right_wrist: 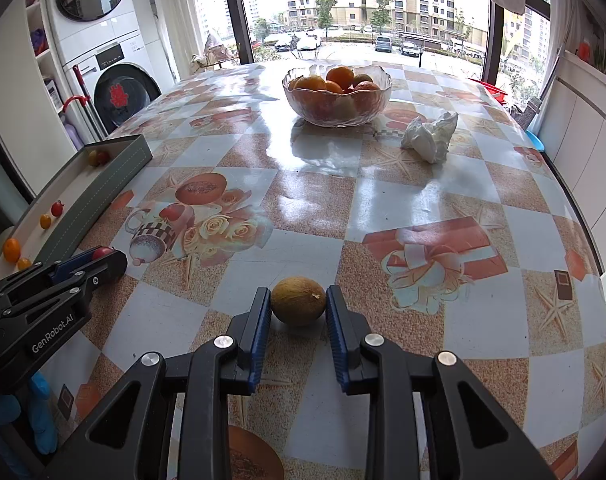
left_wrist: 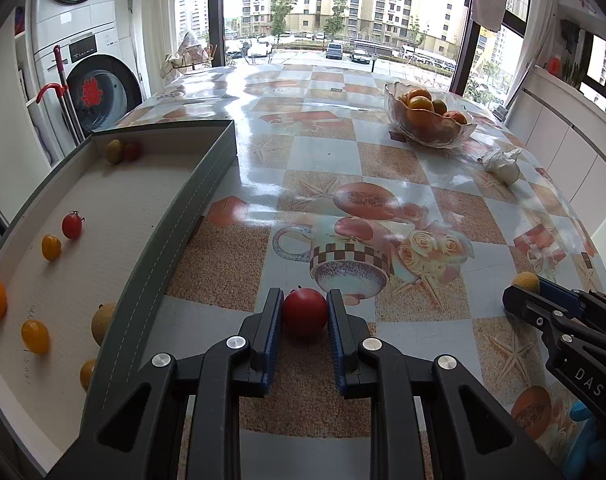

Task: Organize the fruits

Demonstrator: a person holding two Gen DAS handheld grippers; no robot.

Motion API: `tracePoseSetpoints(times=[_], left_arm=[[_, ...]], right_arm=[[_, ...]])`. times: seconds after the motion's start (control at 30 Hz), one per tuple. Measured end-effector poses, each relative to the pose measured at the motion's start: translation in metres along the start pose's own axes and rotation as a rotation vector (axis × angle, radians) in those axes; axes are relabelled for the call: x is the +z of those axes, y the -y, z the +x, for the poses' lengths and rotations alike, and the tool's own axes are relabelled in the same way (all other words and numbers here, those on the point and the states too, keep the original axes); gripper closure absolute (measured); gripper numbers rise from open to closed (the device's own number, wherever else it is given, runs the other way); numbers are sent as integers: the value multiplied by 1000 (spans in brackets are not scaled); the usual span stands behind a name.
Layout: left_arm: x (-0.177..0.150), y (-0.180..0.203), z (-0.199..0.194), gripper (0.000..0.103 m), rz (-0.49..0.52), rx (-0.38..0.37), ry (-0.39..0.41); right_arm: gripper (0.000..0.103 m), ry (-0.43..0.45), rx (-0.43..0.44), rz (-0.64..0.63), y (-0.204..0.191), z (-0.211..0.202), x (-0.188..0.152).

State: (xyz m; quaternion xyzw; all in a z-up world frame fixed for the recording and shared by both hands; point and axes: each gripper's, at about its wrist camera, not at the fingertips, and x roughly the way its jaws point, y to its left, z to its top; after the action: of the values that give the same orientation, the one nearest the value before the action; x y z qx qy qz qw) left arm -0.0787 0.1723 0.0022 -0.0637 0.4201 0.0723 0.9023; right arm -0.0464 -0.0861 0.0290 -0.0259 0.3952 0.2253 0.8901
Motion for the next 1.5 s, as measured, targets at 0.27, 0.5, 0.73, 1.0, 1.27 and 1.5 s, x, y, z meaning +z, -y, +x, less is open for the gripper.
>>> tracePoseSetpoints(times=[0.27, 0.5, 0.73, 1.0, 1.27, 1.5], left_arm=[[0, 0, 0, 80, 0, 0, 0], [0, 1, 0, 80, 5, 6, -1], [4, 7, 0, 79, 60, 26, -19], [8, -1, -1, 23, 47, -2, -10], [9, 6, 9, 22, 77, 7, -52], [6, 3, 14, 3, 61, -2, -70]], right_arm=[[73, 0, -1, -1, 0, 0, 0], [73, 0, -14, -7, -1, 1, 0], [72, -5, -89, -8, -1, 3, 1], [38, -12, -132, 20, 5, 4, 2], [21, -31, -135, -2, 1, 10, 5], [11, -45, -127, -12, -1, 13, 5]])
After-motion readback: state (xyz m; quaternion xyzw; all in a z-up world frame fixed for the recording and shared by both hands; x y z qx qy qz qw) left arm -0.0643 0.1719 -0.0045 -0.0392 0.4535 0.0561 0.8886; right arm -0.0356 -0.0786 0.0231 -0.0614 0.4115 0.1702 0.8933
